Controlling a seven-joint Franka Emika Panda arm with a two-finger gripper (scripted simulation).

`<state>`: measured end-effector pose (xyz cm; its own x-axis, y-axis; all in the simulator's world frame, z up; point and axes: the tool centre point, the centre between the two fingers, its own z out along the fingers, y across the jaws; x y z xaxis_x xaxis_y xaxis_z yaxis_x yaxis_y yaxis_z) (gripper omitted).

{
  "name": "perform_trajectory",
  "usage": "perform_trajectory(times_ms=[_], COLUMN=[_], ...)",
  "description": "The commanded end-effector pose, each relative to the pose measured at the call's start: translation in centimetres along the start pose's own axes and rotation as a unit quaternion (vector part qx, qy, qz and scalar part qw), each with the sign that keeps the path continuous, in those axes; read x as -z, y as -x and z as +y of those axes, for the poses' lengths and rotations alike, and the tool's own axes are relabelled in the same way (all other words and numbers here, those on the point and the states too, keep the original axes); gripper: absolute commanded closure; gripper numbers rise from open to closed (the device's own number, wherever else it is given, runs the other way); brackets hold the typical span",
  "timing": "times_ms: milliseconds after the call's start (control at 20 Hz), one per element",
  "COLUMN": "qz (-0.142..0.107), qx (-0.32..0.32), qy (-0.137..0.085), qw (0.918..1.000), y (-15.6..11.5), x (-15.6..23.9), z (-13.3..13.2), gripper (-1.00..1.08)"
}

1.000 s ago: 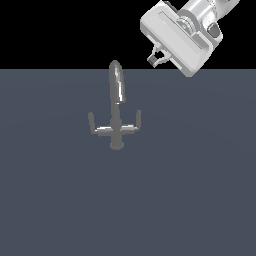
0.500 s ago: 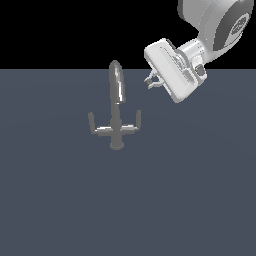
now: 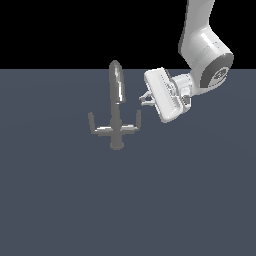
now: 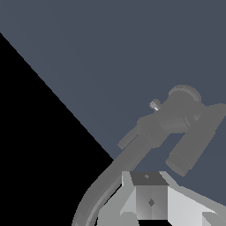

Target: Turn on the faucet by rotating a designated handle.

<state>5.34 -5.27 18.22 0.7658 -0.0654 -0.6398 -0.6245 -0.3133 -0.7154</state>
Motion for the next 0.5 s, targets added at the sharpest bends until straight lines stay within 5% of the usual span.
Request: perform_trajectory(times_ms=[0, 450], qz=[-0.012, -0.038], qx=[-0.010, -0.033], qy=[-0.022, -0.069], qw=[0.9996, 0.9964], y=[-1.3, -4.3], x=[-0.7, -2.6], z=[0.4, 1.5], gripper=[1.08, 1.08])
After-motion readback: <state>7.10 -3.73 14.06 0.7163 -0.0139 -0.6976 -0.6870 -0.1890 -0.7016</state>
